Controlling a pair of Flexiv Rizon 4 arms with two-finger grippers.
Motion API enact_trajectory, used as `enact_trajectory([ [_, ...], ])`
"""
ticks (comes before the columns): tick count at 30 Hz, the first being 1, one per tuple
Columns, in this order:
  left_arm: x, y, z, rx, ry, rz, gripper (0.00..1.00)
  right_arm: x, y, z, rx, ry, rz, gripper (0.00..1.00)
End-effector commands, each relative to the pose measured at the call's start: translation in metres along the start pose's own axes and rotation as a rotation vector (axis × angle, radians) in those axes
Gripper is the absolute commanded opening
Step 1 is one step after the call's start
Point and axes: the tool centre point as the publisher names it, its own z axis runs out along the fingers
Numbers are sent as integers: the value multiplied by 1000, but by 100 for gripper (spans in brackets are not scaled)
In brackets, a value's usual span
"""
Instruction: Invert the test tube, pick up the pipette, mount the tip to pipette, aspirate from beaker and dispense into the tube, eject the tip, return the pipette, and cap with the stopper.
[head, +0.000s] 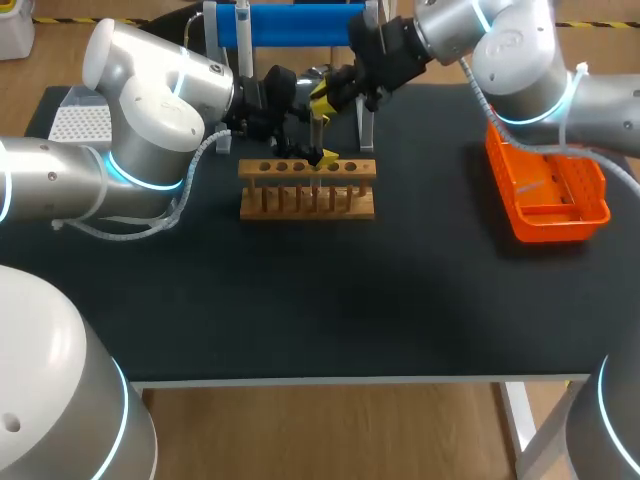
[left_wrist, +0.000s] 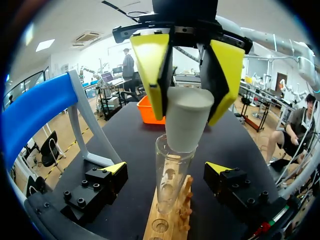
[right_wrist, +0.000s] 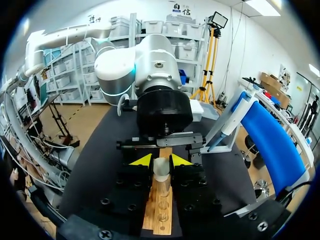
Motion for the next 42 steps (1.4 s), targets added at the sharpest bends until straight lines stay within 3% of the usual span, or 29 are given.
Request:
enact_trajectory([
  [1, -1, 1, 1, 2, 3, 1, 100, -2, 1, 0, -3, -2, -2, 0],
  [42, -1, 1, 1, 2, 3, 1, 100, 4, -13, 9, 25, 10, 5, 0],
])
